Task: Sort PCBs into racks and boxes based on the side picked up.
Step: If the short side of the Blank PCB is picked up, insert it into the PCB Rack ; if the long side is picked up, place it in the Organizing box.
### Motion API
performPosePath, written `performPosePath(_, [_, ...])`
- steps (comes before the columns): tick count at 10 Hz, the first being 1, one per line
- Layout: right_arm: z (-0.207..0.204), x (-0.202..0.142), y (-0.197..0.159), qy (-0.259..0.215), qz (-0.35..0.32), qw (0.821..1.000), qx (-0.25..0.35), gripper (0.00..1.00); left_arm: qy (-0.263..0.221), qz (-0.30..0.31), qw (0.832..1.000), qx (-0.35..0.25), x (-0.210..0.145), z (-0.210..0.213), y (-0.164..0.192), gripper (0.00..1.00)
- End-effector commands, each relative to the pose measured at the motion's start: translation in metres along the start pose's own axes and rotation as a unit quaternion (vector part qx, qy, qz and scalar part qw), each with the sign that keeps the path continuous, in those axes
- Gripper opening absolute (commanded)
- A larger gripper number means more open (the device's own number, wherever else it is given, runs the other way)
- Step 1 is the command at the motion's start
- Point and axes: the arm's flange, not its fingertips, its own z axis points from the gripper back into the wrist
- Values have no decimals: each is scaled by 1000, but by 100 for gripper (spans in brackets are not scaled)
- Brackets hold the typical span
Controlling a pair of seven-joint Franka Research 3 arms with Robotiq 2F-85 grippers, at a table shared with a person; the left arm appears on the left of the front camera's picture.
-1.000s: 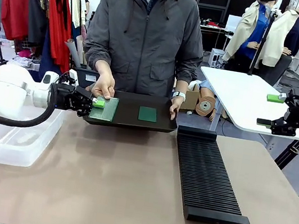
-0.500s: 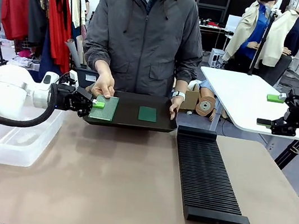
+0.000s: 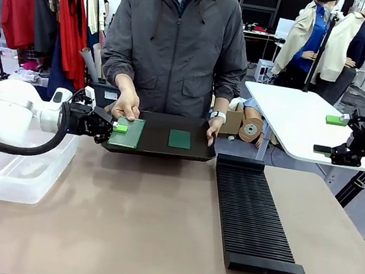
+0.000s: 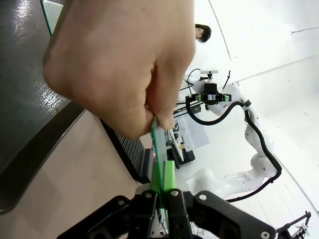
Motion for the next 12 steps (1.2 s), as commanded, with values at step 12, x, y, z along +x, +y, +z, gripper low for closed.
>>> performPosePath(12, [2,0,3,6,-1,1000,0,100,-2,-8,1000,-2,0,0,-1,0])
